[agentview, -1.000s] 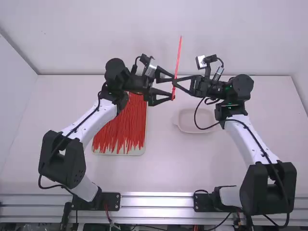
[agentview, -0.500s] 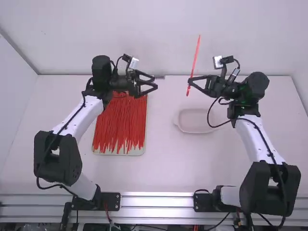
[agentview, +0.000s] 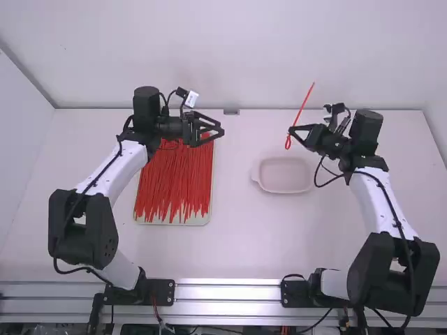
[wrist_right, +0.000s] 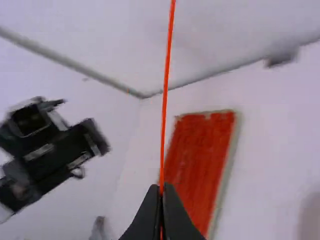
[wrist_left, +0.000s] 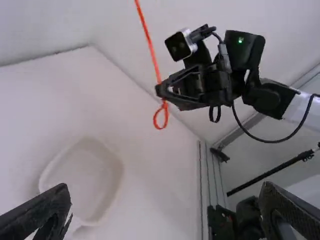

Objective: Fasten the cable tie

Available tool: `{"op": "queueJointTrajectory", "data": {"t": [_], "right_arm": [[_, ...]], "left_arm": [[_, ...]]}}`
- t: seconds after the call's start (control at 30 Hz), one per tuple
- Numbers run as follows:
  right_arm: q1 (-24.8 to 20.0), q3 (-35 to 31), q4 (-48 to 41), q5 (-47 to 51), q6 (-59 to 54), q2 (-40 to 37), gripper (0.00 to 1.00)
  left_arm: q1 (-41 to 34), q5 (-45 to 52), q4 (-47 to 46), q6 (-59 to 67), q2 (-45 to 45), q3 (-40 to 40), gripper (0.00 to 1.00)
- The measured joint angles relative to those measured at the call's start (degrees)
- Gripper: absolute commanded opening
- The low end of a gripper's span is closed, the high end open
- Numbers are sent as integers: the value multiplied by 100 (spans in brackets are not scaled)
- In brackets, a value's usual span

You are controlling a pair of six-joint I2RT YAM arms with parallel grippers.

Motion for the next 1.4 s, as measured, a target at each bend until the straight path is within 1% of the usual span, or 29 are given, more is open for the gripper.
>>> {"op": "queueJointTrajectory", "data": {"t": [0.1, 0.17, 0.23, 0.37, 0.53, 0.6, 0.77, 0.97, 1.07, 1.23, 1.27, 1.3, 1.4], "right_arm": [[116, 0, -544, 791, -649, 0, 0], [225, 0, -612, 1145, -918, 0, 0], [426, 0, -632, 1670, -1231, 4, 0], [756, -2, -601, 2428, -1526, 122, 0], [861, -9, -520, 2717, -1628, 568, 0], [852, -22, -448, 2824, -1617, 929, 0], [855, -50, -437, 2916, -1606, 1421, 0], [909, -50, -452, 2959, -1604, 1718, 0], [1049, -50, -452, 3016, -1606, 1847, 0], [1327, -50, -470, 3421, -1606, 1919, 0], [1397, -50, -501, 3519, -1606, 1937, 0], [1462, -50, -549, 3624, -1606, 1956, 0], [1591, -52, -638, 3818, -1604, 1976, 0]], "left_arm": [[-2, 0, -352, 197, 0, -7, 99], [-7, 0, -570, 328, 0, -7, 99], [-11, 0, -973, 575, 0, -7, 99], [-11, -57, -1628, 1029, 0, -9, 99], [-13, -365, -2162, 1390, 0, -11, 99], [-13, -623, -2339, 1574, 0, -11, 99], [4, -1287, -2350, 1725, 0, -11, 99], [4, -1622, -2299, 1716, 0, -11, 99], [4, -1762, -2323, 1714, 0, -11, 99], [7, -1869, -2277, 1707, 0, -11, 99], [20, -1871, -2251, 1692, 0, -11, 97], [20, -1878, -2212, 1696, 0, -11, 99], [20, -1897, -2142, 1674, 0, -11, 99]]}}
